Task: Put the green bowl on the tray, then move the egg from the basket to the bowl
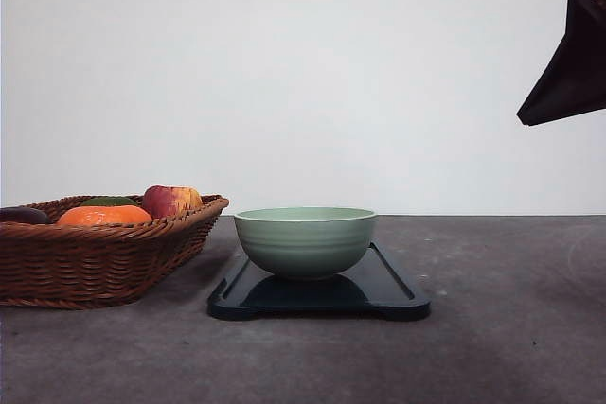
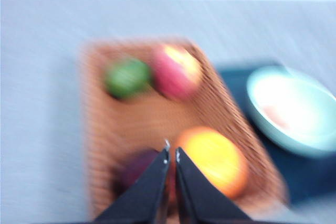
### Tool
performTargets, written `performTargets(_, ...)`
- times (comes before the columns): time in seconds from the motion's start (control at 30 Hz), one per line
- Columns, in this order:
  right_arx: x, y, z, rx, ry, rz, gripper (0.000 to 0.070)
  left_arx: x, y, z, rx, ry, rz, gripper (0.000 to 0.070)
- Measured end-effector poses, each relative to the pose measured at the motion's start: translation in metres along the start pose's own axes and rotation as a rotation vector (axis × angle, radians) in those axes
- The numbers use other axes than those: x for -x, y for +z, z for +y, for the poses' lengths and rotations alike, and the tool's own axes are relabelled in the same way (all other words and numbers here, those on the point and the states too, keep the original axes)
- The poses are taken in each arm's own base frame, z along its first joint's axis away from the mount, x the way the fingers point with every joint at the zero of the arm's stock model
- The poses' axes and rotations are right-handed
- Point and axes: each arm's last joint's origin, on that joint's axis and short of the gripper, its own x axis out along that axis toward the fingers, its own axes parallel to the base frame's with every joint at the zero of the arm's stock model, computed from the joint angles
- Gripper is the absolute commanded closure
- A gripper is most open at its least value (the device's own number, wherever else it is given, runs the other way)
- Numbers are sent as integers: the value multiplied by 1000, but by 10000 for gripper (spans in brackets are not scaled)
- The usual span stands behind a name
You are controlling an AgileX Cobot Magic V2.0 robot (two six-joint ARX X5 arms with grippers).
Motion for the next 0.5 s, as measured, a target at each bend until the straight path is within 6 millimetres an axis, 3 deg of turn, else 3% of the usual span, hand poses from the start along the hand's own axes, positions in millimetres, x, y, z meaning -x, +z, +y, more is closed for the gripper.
performTargets(0.2, 0, 0, 0, 0, 0, 0, 685, -5, -45, 22, 50, 148, -115, 697)
performTargets(0.5, 0, 0, 0, 0, 0, 0, 685, -13, -96, 26, 65, 151, -156, 697)
